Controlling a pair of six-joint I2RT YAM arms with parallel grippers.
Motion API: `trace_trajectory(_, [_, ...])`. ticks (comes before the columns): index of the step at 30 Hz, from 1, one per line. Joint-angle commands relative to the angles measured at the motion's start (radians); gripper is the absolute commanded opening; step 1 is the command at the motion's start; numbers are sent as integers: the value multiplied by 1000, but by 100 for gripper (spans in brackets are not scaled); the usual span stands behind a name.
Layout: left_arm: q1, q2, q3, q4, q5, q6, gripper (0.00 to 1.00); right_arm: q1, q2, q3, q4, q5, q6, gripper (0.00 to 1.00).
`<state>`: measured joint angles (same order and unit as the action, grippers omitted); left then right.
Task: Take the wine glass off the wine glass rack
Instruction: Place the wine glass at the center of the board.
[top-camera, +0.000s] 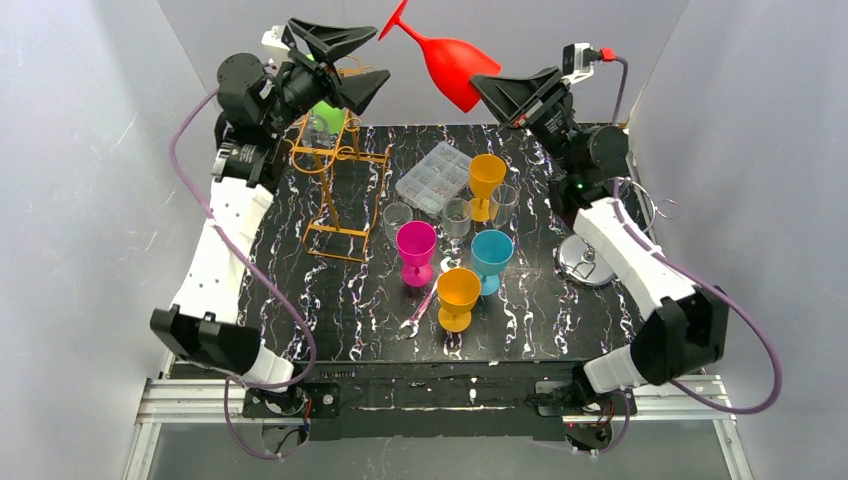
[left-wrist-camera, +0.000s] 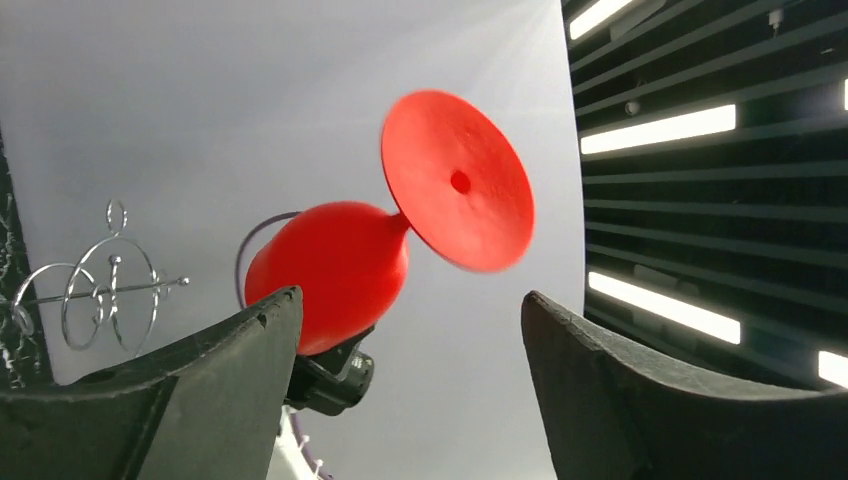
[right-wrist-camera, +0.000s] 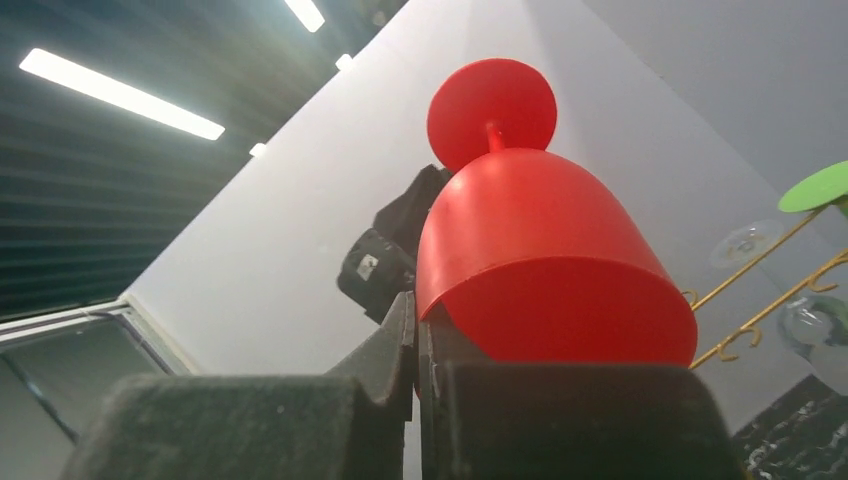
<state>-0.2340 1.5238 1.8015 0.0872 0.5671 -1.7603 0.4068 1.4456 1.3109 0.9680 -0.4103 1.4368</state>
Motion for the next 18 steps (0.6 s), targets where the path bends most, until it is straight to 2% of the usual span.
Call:
trace_trajectory(1, [-2, -142, 13, -192, -2, 277, 83, -1, -125, 39, -241, -2, -180, 1])
trace_trajectory(7, [-1, -232, 82, -537, -131, 652, 90, 2, -125, 249, -807, -83, -438, 1])
trace_trajectory(10, [-2, -259, 132, -682, -201, 816, 92, 17, -85, 351, -1008, -135, -531, 1])
trace_trajectory(18, [-2, -309, 213, -906, -346, 1058, 95, 210, 39, 640, -1640, -61, -829, 1])
